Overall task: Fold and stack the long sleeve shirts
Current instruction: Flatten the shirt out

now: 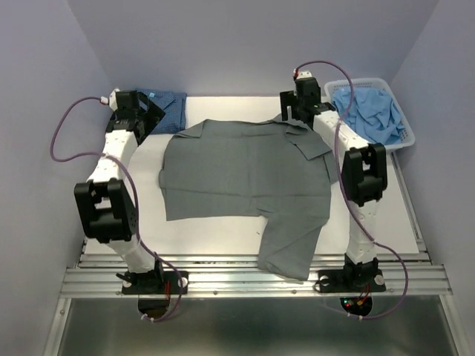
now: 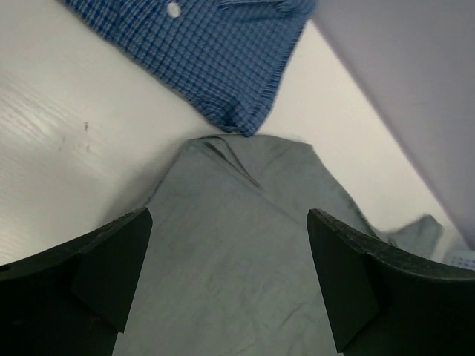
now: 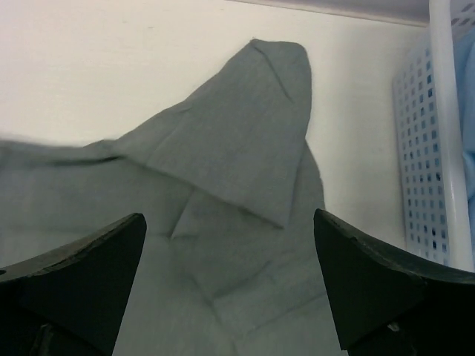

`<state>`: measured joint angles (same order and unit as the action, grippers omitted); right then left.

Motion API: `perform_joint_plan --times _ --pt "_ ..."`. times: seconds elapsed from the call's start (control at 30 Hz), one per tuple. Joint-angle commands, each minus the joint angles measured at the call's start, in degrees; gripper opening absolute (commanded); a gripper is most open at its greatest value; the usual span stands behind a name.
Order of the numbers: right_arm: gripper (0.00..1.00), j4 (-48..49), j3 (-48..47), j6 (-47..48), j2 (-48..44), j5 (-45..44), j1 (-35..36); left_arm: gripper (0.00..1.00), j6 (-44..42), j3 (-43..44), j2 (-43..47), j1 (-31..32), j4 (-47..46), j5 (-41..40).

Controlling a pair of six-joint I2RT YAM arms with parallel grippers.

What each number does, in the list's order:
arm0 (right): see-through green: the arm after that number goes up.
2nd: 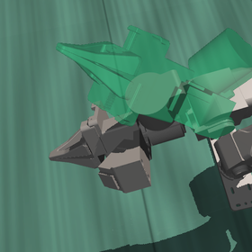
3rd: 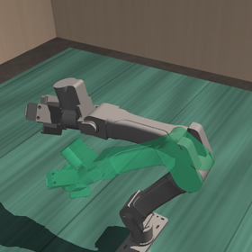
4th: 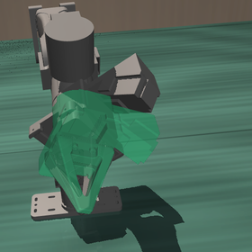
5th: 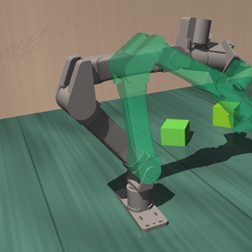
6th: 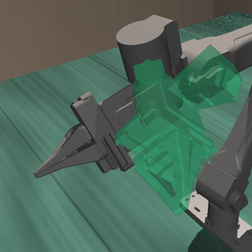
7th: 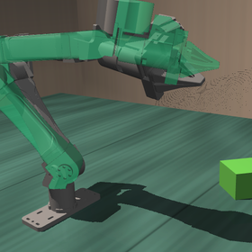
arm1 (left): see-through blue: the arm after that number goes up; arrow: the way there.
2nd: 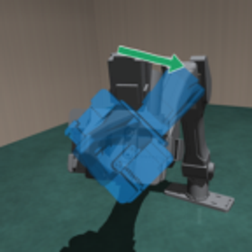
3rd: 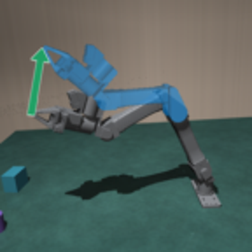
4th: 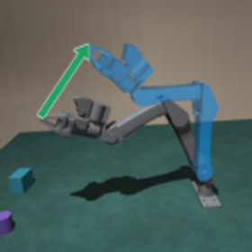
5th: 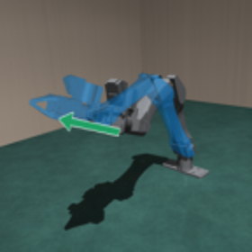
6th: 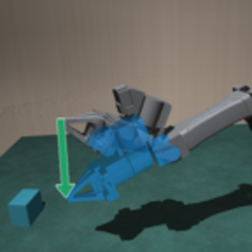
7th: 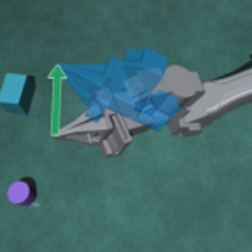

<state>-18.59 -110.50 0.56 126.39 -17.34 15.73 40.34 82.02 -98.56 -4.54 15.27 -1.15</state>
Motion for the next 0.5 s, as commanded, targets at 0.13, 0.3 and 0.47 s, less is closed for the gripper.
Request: perform_joint_plan --times 0.13,0.3,0.47 --pt "1.00 -0.03 21.01 -9.60 -22.30 2.15 0.45 0.99 -2.63 -7.73 11.20 3.04 -5.25 5.27" --pt "1.00 -2.59 32.25 -6.55 -25.40 -2.26 0.45 0.99 -3.60 -13.45 10.94 9.17 -6.38 5.63" --pt "1.00 -8.21 29.47 -3.91 -19.18 -10.40 0.45 0.99 -4.21 -16.27 7.17 15.34 -6.92 5.89"
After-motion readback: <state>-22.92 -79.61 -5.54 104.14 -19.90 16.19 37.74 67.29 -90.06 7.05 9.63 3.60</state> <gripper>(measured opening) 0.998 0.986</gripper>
